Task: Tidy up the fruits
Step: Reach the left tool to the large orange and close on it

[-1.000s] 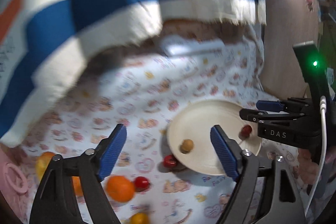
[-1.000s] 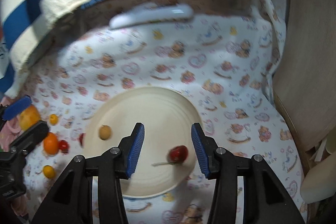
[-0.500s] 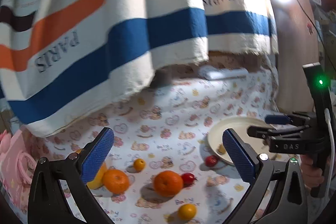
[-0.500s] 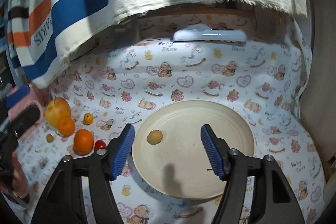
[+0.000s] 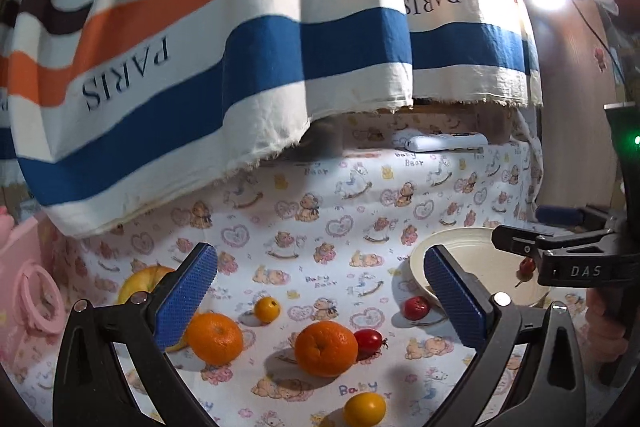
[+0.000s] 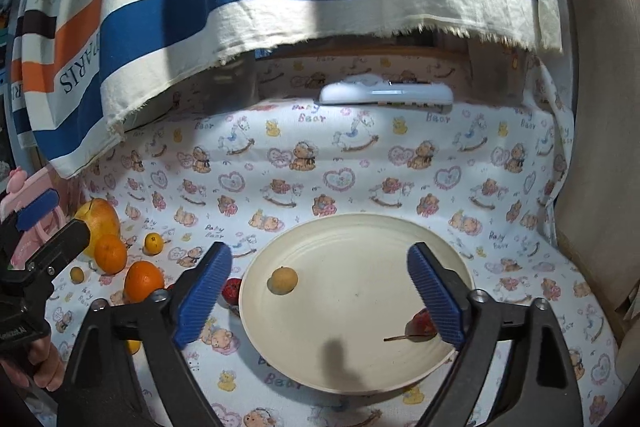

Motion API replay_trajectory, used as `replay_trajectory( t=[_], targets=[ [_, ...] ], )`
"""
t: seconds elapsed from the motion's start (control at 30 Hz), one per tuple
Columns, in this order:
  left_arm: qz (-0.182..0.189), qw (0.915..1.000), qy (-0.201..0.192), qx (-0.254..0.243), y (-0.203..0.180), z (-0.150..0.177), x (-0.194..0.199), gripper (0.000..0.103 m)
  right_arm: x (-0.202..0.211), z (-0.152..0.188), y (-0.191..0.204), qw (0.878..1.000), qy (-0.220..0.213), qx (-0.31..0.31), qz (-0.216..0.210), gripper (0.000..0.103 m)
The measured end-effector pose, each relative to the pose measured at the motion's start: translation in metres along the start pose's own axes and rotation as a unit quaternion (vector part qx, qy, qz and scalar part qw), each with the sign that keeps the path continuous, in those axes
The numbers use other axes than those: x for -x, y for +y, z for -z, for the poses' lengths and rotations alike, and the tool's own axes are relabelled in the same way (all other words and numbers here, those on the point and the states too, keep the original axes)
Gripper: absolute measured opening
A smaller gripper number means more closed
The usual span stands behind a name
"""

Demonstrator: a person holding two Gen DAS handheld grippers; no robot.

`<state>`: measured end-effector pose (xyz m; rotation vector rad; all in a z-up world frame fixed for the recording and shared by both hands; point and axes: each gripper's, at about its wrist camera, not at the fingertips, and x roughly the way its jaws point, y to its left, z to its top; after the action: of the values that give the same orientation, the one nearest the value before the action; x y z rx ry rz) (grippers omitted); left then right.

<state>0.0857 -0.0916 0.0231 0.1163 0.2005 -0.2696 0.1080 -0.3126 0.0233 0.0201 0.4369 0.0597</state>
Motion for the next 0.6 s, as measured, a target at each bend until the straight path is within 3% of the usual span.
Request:
replay_trajectory(
  t=[0.07,0.27,0.6],
  targets=[
    [-0.001,1.0,-0.004,-0.003,-0.002,0.001,0.002,0.103,0.004,0.0,0.006,1.0,-0.016,0.019,0.002,0.102],
    [0.006,0.9997,0.001,0.023,0.005,0.001,0.0,0.103,0.011,0.005,0.016,0.998,-0.051,0.047,-0.006,0.102],
    [0.003,0.9984,0.024,0.05,0.016,0.005,-0.008,0.103,0.008,0.004,0.011,0.999,-0.043,0.031,-0.01,0.102]
  ],
)
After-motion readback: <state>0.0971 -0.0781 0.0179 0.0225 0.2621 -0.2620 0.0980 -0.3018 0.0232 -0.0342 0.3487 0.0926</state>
